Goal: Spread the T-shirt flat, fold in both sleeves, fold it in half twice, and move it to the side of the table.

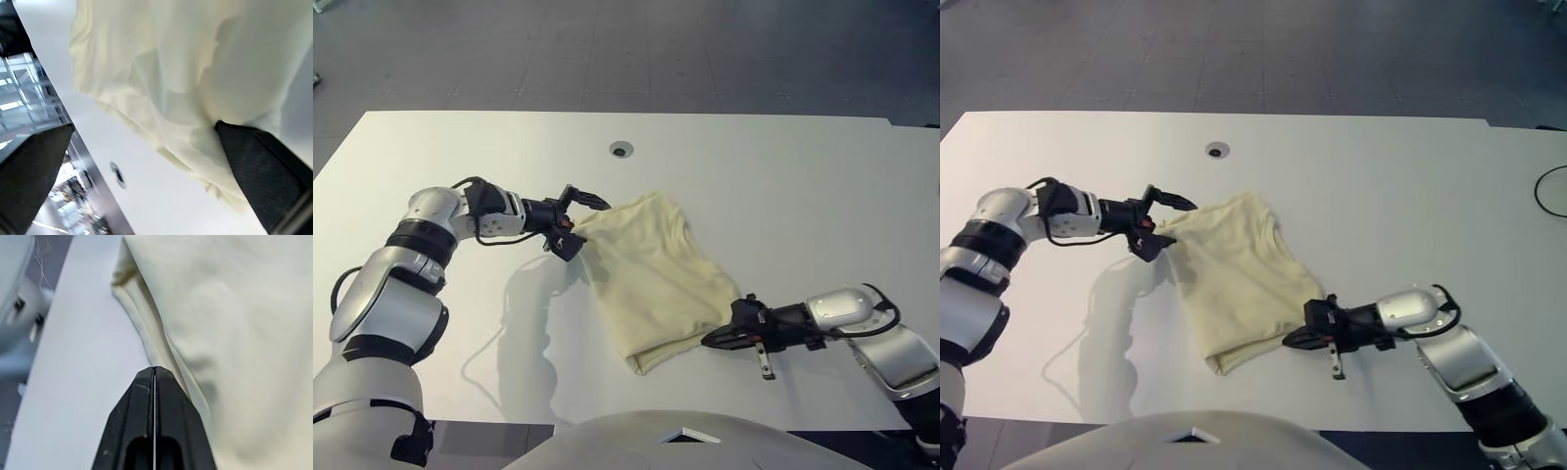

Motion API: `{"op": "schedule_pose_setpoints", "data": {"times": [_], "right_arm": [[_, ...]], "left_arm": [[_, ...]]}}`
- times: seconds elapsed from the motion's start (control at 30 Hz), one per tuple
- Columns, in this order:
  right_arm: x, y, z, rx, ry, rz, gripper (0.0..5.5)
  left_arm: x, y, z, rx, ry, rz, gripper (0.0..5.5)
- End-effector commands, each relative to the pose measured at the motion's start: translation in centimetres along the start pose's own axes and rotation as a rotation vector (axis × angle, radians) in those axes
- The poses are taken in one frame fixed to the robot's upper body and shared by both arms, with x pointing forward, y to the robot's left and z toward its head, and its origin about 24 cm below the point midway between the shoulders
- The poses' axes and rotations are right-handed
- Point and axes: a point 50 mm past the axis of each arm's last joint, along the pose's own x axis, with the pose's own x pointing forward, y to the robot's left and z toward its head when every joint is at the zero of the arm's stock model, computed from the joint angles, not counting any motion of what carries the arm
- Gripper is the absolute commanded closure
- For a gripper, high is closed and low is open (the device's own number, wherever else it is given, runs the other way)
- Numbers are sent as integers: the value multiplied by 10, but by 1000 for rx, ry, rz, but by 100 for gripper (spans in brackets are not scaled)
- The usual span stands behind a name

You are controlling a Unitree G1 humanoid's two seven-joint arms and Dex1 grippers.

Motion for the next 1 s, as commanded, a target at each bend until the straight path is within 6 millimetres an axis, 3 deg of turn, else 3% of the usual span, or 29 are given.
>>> {"op": "schedule_pose_setpoints", "data": {"times": [0.03, 0.13, 0.27, 0.37, 0.6, 0.83, 1.0], "right_arm": [[17, -5, 15, -10, -64, 4, 550], [13, 0, 25, -20, -104, 12, 550], [-2, 10, 45, -43, -178, 7, 550], [-20, 5, 51, -83, -182, -78, 550], [-52, -26, 30, -119, -62, -287, 550], [-63, -56, 6, -148, 48, -466, 550], [-55, -57, -9, -158, 110, -428, 550]], "left_arm": [[28, -12, 18, 164, -135, -46, 13], [33, -4, 14, 279, -130, 20, 13], [22, 0, -6, 360, -38, 115, 13], [13, 4, -18, 391, 24, 186, 13], [-15, 30, -32, 284, 116, 446, 13], [-34, 55, -2, 10, -109, 803, 13], [-19, 33, 39, -262, -279, 819, 13]]}}
